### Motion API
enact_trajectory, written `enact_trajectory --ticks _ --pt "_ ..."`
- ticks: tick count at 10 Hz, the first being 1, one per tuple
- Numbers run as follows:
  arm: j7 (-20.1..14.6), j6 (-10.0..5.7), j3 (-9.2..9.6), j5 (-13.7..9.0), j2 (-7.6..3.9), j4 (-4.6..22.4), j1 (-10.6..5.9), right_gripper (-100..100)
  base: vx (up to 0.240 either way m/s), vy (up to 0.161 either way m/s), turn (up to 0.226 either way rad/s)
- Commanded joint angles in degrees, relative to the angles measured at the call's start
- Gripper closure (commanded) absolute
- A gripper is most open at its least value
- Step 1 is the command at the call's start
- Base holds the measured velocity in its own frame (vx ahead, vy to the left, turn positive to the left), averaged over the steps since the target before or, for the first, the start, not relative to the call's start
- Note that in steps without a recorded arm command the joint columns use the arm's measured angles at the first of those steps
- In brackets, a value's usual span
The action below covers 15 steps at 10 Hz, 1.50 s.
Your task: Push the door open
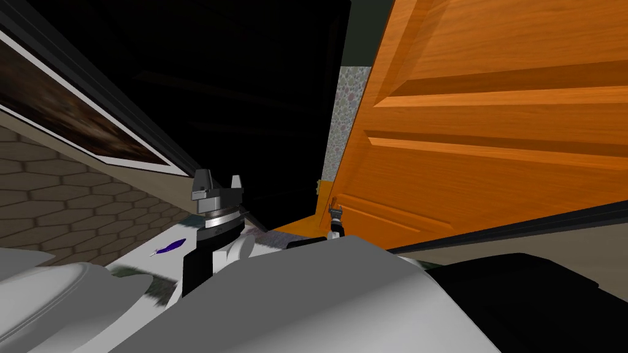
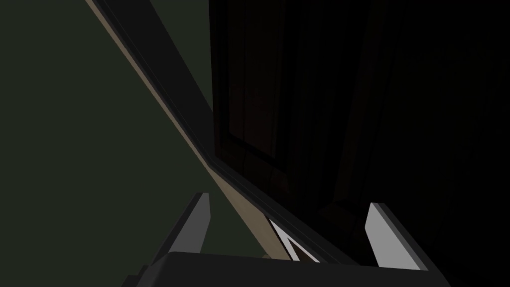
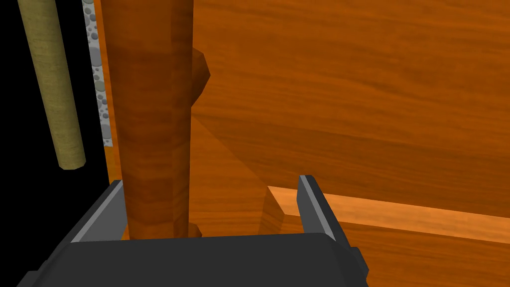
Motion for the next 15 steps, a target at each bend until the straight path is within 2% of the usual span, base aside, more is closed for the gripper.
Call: enact_trajectory --ticks 1,5,6,9,15 --pt "0.0 -0.72 -1.81 -0.7 -1.53 0.4 0.97 100 -0.003 -0.001 0.021" --pt "0.0 -0.72 -1.81 -0.7 -1.53 0.4 0.97 100 -0.001 0.0 -0.004" --pt "-0.9 -2.08 -1.61 -0.7 -0.87 3.5 -2.0 100 0.029 -0.045 0.208" --pt "-0.8 -2.46 -2.16 -1.0 -1.02 4.0 -2.3 100 0.015 -0.046 0.078" --pt "-0.7 -2.97 -2.88 -1.3 -1.2 4.7 -2.69 100 0.003 -0.007 0.007"
